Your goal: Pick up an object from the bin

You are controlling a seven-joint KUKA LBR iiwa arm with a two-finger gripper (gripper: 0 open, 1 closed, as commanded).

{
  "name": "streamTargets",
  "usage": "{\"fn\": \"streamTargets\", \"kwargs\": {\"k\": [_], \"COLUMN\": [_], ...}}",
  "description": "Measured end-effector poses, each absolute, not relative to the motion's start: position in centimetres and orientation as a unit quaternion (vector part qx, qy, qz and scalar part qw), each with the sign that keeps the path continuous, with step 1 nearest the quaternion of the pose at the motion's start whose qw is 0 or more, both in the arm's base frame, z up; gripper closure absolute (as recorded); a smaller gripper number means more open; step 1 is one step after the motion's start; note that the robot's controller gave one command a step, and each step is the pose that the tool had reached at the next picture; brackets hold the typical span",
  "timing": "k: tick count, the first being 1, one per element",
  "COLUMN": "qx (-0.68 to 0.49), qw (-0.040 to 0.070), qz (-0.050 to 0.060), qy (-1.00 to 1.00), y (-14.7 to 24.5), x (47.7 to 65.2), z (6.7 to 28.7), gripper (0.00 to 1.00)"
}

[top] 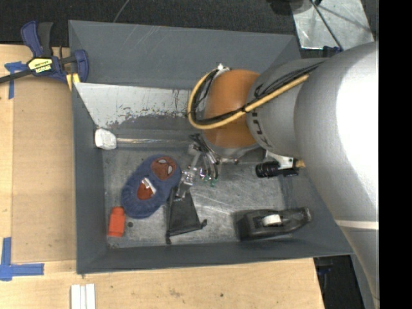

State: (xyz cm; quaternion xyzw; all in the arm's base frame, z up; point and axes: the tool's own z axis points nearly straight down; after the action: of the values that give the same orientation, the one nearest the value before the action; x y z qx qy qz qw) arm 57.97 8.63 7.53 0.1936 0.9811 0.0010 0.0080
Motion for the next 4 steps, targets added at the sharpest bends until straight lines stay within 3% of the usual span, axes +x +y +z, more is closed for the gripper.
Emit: {"fn": "streamTargets", "kwargs": {"k": [1, 2, 3, 4], "qx": [0.194, 0.168, 0.262, 0.265], "qw": [0.013, 0.006, -0.002, -0.001], "qz": [0.002, 0.002, -0.001, -0.001], "qy": [0.981, 0.986, 0.965, 0.964], "y": [8.6, 8.2, 9.9, 9.9], "x": [58.3, 58.6, 57.0, 55.8], "z": [7.8, 22.5, 13.3, 11.4], "gripper": [1.0, 1.0, 1.0, 1.0]}}
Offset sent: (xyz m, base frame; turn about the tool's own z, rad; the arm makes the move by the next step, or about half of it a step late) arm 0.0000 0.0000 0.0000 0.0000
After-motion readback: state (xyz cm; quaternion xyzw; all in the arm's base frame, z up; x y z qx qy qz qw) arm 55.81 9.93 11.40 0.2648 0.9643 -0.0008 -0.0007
